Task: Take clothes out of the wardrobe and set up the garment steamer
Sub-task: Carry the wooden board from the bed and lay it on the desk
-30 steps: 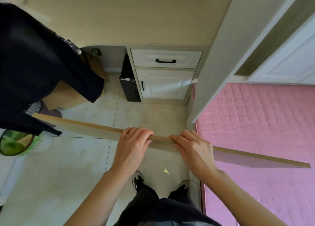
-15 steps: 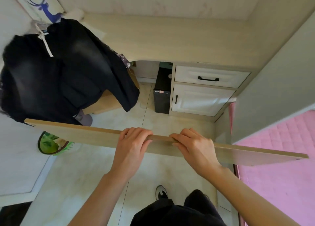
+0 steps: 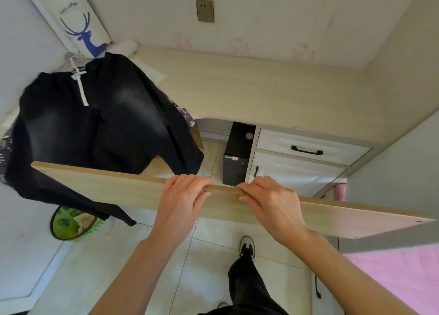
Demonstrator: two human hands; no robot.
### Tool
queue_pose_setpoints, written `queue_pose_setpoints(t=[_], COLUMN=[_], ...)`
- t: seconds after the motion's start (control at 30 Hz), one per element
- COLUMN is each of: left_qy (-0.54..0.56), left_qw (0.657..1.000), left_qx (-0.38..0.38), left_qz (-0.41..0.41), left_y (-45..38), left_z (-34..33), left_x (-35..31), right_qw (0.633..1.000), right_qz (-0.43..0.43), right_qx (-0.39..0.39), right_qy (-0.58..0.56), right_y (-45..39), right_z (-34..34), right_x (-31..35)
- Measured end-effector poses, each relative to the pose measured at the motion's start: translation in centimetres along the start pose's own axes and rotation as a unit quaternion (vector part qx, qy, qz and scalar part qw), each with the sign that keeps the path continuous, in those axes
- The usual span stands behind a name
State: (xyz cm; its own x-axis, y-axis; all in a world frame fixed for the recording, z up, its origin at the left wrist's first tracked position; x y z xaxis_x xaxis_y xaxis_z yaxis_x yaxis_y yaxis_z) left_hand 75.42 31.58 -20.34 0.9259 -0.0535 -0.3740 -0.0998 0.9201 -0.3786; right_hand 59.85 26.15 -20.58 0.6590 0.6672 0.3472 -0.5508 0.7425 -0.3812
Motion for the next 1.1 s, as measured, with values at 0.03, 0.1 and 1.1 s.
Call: queue_pose_setpoints(t=[0.03,0.1,1.1], left_qy=[0.0,-0.002,0.084], left_qw=[1.0,1.0,0.993], left_qx=[-0.003,-0.01,-0.039], left_qz=[-0.001,-0.002,-0.069], left_y=[-1.3,-4.0,-37.8], left_z=[-0.2,-0.8,-9.4], left_x=[0.2,0.4,0.2], right_qw=[1.0,1.0,0.995], right_qz=[0.001,0.003,0.021], right_qx=[-0.001,-0.005,-0.096], right_qy=[0.002,0.002,0.029], right_y=[-1.2,-3.5,-29.7], right_z=[-0.1,-0.1,4.6], right_x=[-0.7,-2.2,-22.4])
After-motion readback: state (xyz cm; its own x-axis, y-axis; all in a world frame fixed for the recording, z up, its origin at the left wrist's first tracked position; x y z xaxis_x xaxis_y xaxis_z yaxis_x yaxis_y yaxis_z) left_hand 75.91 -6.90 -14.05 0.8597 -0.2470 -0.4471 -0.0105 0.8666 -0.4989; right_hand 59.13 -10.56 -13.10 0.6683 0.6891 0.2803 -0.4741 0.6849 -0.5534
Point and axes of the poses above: each hand's wrist, its own y-axis away from the middle knuckle, its own z-axis out of the back of the hand, x = y × z, the point moved 10 cm from there along -y, towards the middle knuckle, and after that the axes turned 5 degrees about -x, right-handed, at the moved point
